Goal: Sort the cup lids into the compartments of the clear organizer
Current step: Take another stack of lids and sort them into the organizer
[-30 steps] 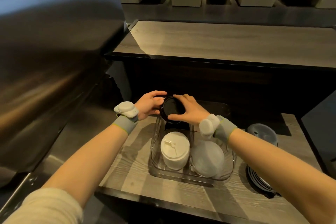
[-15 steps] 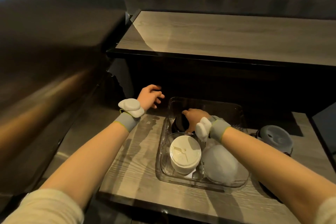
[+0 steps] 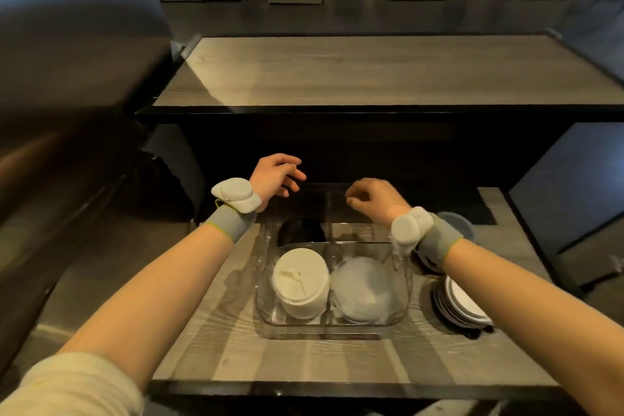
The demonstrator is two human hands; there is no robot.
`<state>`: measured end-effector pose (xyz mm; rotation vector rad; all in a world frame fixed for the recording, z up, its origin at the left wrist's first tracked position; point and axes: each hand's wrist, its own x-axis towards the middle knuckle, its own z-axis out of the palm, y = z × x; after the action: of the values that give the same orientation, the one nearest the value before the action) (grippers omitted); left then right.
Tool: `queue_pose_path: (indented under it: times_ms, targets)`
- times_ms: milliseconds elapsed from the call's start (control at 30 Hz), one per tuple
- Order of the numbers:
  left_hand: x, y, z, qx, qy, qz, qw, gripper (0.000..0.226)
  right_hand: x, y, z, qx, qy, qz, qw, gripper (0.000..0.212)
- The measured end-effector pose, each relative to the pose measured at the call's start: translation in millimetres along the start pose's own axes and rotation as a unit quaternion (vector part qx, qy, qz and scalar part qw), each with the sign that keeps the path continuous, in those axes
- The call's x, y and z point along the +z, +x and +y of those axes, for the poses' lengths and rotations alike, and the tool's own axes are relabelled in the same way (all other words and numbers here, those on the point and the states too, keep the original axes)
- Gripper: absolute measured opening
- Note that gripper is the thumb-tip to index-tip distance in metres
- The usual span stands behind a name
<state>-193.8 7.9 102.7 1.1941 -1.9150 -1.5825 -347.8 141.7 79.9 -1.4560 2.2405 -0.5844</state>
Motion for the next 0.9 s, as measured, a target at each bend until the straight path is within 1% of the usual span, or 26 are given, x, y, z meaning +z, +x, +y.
queue_pose_path:
  times_ms: [67,167,233,333,367,433,533,567,600,633,667,733,767,800,833,867,900]
  targets:
    - [28,-2,17,-0.006,-0.01,-0.034,0.999,0.027,-20,-14,28,0.067,0.027,0.028,0.997,0.021]
    - [73,-13,43,-0.046,-0.05,-0.103,0.992,0.023,-44,-34,68,0.158,0.05,0.078,0.983,0.019]
    - [106,-26,56,-0.096,-0.069,-0.165,0.979,0.018,-57,-48,92,0.222,0.072,0.114,0.966,0.022]
    - [156,-48,65,-0.184,-0.092,-0.243,0.948,0.015,-72,-69,126,0.317,0.105,0.142,0.932,0.031]
    - [172,-54,65,-0.199,-0.104,-0.253,0.941,0.015,-74,-77,138,0.342,0.114,0.145,0.921,0.035]
    - [202,-65,62,-0.204,-0.119,-0.232,0.944,0.02,-75,-93,159,0.379,0.136,0.141,0.904,0.041]
    - [236,-81,51,-0.219,-0.083,-0.219,0.947,0.03,-67,-115,182,0.403,0.174,0.104,0.892,0.051]
    - [244,-88,48,-0.234,-0.077,-0.221,0.944,0.037,-63,-121,185,0.406,0.195,0.088,0.889,0.055]
    - [251,-93,46,-0.249,-0.073,-0.23,0.938,0.046,-59,-128,185,0.414,0.229,0.066,0.878,0.058]
    - [258,-97,41,-0.262,-0.088,-0.233,0.932,0.049,-54,-134,187,0.425,0.27,0.04,0.863,0.063]
    - [263,-99,36,-0.276,-0.108,-0.234,0.926,0.046,-49,-139,188,0.43,0.306,0.009,0.849,0.069]
    - [269,-112,31,-0.327,-0.133,-0.22,0.909,0.04,-36,-147,194,0.422,0.353,-0.054,0.833,0.084]
    - [272,-115,25,-0.325,-0.12,-0.211,0.914,0.047,-31,-151,197,0.414,0.38,-0.078,0.824,0.092]
    - [285,-103,-3,-0.34,-0.118,-0.187,0.914,0.059,-26,-152,203,0.409,0.409,-0.09,0.811,0.099]
    - [302,-77,-50,-0.35,-0.09,-0.192,0.912,0.074,-23,-154,207,0.403,0.434,-0.099,0.8,0.102]
    - [320,-61,-87,-0.364,-0.091,-0.186,0.908,0.082,-23,-155,205,0.394,0.453,-0.112,0.792,0.101]
    - [331,-47,-112,-0.404,-0.105,-0.155,0.895,0.09,-23,-155,206,0.38,0.469,-0.13,0.787,0.098]
